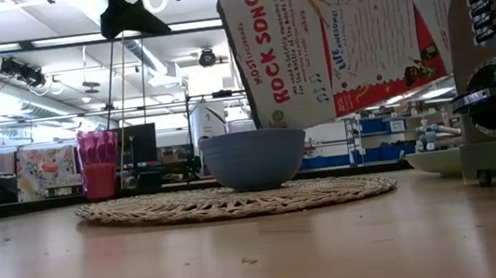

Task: Arrange a breakfast setting
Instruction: Pour the cereal from the white cereal box into the blue bowl

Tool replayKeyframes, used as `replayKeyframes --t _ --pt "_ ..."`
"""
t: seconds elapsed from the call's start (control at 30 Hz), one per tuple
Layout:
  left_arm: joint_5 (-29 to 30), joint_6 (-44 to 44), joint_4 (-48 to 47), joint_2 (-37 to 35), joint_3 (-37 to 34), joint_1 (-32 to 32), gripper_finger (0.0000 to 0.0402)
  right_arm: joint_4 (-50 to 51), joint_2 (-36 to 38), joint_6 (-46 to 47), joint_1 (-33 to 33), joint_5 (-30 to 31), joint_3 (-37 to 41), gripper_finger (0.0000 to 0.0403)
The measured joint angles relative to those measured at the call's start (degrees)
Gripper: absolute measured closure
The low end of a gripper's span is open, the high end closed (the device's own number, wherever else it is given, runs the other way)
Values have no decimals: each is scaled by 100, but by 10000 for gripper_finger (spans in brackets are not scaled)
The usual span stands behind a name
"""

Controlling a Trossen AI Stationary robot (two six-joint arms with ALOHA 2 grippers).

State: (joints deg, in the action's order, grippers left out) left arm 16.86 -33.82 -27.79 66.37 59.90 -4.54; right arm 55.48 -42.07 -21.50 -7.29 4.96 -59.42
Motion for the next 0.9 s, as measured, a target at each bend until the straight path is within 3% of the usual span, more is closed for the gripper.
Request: replayKeyframes --t 0.9 --pt "-2 -35 23 -96 2 0 107 170 -785 -723 -2 51 -663 164"
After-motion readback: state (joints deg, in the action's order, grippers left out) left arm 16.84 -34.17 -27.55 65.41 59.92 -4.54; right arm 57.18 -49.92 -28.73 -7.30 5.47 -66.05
